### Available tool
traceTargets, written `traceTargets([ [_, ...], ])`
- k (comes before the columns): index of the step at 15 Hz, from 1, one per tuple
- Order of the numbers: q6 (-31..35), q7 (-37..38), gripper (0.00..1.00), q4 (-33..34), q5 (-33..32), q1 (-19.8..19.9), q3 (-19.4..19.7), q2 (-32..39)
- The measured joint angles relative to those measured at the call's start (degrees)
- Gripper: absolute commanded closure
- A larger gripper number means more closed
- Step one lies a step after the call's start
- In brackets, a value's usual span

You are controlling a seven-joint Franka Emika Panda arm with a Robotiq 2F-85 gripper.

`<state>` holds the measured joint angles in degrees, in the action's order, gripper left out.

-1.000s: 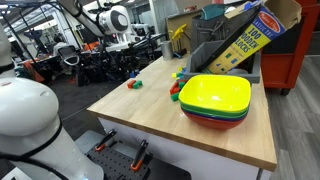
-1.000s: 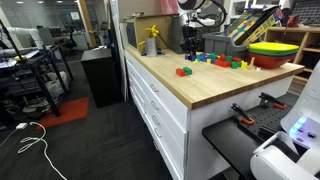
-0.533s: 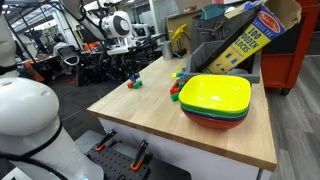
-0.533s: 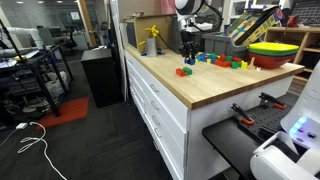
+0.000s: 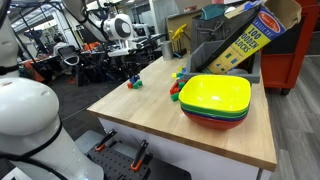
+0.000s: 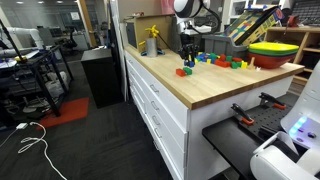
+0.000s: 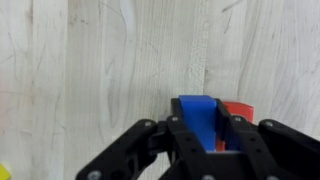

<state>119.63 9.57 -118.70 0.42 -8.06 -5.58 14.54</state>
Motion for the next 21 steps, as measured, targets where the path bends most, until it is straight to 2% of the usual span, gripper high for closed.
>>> traceTargets([
  [11, 0.00, 0.11, 0.92, 0.44, 0.74, 0.01, 0.02, 0.66],
  [21, 0.00, 3.21, 0.92, 1.34, 2.21, 0.17, 0.52, 1.96],
])
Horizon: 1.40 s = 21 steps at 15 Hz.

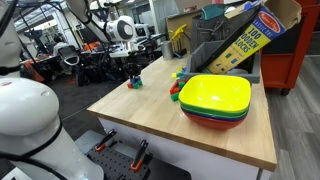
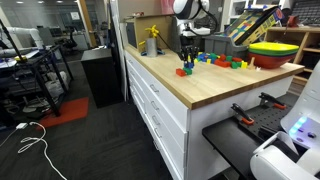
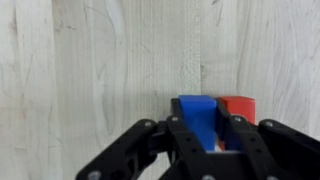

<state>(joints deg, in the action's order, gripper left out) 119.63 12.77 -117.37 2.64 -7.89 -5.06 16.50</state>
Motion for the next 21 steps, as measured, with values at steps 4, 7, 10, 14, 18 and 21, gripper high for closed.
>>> traceTargets([
  [4, 0.00, 0.01, 0.92, 0.46, 1.22, 0.06, 0.14, 0.24],
  [7, 0.00, 0.01, 0.92, 0.81, 2.05, 0.11, 0.15, 0.72],
  [10, 0.04, 0.04, 0.92, 1.17, 2.38, 0.24, 0.37, 1.02],
  [14, 0.06, 0.08, 0.92, 1.42, 2.38, 0.63, 0.65, 1.07],
  [18, 0.06, 0.08, 0.92, 1.54, 2.38, 0.67, 0.73, 1.08],
  [21, 0.06, 0.08, 0.92, 1.55, 2.38, 0.67, 0.73, 1.10],
])
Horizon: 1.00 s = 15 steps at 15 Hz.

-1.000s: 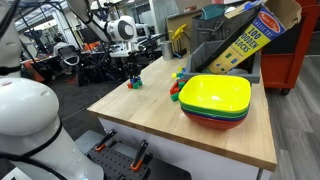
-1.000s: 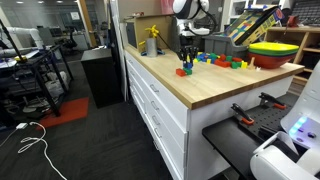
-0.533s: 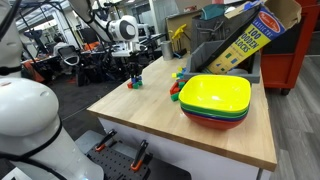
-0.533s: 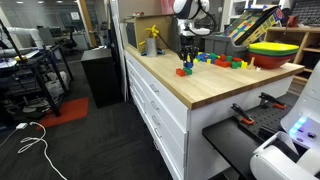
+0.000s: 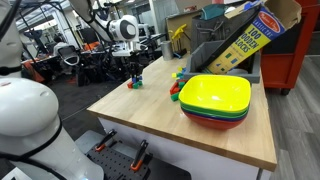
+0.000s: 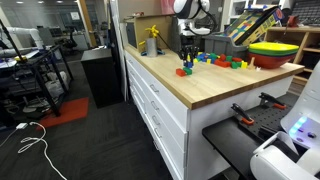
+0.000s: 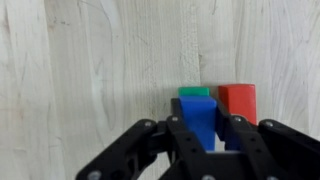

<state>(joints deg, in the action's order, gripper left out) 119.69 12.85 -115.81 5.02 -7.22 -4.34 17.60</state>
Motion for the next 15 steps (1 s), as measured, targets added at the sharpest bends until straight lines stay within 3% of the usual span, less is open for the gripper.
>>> traceTargets([
  [15, 0.00, 0.00, 0.92, 0.03, 0.00, -0.08, -0.01, 0.62],
])
